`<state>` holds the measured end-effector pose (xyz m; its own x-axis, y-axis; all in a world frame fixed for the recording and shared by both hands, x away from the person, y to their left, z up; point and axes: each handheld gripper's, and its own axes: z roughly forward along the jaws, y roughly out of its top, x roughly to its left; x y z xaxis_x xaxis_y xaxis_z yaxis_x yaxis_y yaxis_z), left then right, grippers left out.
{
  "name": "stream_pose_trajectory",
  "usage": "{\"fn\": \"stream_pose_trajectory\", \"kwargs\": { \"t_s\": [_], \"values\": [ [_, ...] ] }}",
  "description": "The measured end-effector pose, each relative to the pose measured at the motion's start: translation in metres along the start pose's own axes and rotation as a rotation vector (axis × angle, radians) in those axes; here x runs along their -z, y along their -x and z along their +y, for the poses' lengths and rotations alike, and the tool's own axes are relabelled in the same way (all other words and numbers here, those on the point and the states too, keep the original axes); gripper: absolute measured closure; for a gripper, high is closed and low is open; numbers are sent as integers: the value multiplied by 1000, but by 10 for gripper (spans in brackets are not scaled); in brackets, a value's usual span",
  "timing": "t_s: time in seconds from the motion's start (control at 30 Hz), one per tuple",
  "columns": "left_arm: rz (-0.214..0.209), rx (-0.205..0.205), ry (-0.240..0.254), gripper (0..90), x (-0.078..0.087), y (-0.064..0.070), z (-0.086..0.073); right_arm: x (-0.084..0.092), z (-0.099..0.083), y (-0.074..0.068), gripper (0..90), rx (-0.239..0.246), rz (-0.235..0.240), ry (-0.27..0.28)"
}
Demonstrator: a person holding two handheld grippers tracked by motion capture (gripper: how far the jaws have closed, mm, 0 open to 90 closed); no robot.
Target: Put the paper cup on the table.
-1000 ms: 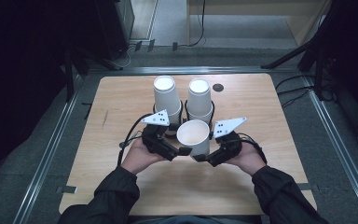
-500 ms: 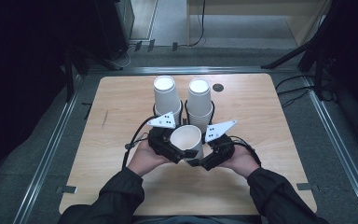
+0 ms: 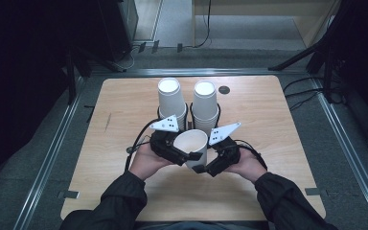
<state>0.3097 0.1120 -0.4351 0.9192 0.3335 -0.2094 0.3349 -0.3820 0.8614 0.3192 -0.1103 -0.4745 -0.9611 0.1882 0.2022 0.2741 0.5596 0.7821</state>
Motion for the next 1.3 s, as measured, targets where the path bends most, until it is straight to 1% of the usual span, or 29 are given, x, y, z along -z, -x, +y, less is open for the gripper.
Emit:
{"fn": "stream_pose_trajectory", "kwargs": {
  "t_s": [0.07,0.1,0.2,0.27,0.3,0.37,0.4,0.43,0.47,0.5,0.53,0.63,0.67,0.73,0.77,0.83,0.97,1.0,1.03,1.1,1.2,1.3],
  "values": [
    [1,3,5,149,3,-2,0,0,0,-1,140,-9,-31,-17],
    [9,2,9,149,5,-3,0,0,-1,-1,140,-9,-38,-22],
    [18,0,12,149,9,-5,0,3,-1,-1,140,-11,-43,-29],
    [20,-2,6,149,11,-6,0,6,-1,-3,140,-5,-44,-23],
    [4,5,-1,148,11,-7,-1,8,-1,-3,140,-1,-49,-18],
    [11,-4,-7,148,12,-7,-2,11,-1,-4,141,-1,-59,-13],
    [1,-6,-13,148,12,-8,-2,12,-2,-4,141,-3,-59,-16],
    [6,-12,-14,148,12,-7,-2,13,-3,-4,142,8,-70,-17],
    [10,-21,-14,148,12,-7,-3,13,-4,-4,146,12,-89,-16],
    [6,-25,-21,148,13,-7,-2,14,-5,-5,151,18,-117,-10],
    [8,-30,-25,148,12,-7,-3,14,-6,-5,152,16,-129,-12],
    [19,-49,-55,147,11,-6,-4,19,-8,-5,152,26,-139,-1],
    [11,-46,-61,147,11,-6,-4,21,-8,-5,152,26,-143,4],
    [10,-43,-55,146,11,-5,-3,24,-10,-5,152,25,-150,-3],
    [1,-40,-57,146,12,-6,-3,25,-10,-4,152,25,-162,-10],
    [5,-49,-53,145,12,-5,-3,27,-13,-3,158,14,-190,-35],
    [12,-53,-81,142,12,-6,-7,31,-16,-2,157,16,-204,-44],
    [12,-48,-87,141,13,-6,-8,31,-16,-2,158,16,-206,-41],
    [6,-33,-93,141,13,-7,-8,32,-16,-2,158,17,-202,-39],
    [16,-33,-102,141,14,-9,-9,32,-17,-1,158,19,-195,-46],
    [33,-42,-122,141,15,-12,-11,31,-20,2,157,-13,-194,-62],
    [49,-47,-138,141,17,-15,-14,33,-21,4,157,-43,-206,-53]
  ]
}}
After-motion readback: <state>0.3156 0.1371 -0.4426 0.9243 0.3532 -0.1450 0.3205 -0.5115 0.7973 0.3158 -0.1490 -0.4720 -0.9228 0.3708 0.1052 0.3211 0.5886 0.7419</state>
